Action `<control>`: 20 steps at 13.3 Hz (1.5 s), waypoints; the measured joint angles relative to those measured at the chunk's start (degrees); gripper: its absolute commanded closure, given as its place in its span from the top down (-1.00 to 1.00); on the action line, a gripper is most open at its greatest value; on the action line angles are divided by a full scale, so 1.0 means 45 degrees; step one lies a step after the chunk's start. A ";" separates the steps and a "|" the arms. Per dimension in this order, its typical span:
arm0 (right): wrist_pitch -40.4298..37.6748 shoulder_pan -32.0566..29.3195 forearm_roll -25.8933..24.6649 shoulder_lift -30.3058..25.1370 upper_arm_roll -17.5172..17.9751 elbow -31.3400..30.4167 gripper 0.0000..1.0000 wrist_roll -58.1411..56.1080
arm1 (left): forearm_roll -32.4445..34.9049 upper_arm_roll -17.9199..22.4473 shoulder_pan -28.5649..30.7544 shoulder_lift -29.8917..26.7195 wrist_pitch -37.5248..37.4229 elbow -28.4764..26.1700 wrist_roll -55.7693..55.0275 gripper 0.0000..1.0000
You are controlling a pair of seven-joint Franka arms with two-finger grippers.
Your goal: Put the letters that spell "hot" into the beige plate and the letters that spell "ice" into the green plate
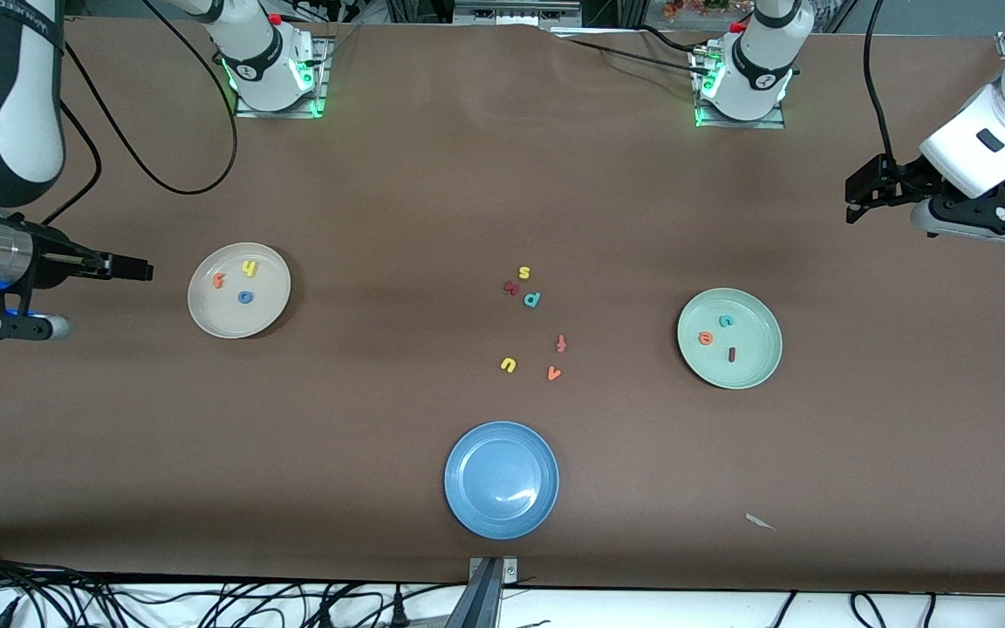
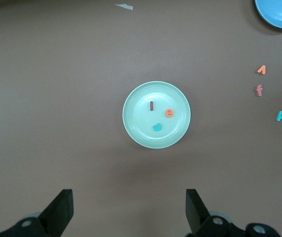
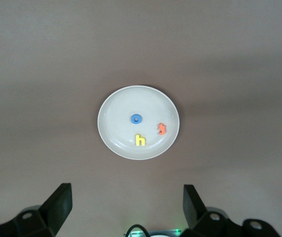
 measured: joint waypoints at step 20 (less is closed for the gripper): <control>0.1789 -0.5774 -0.2500 -0.2014 0.7105 -0.1495 0.99 0.0834 | 0.0000 -0.0031 0.0099 -0.0368 -0.0165 -0.0158 0.0001 1.00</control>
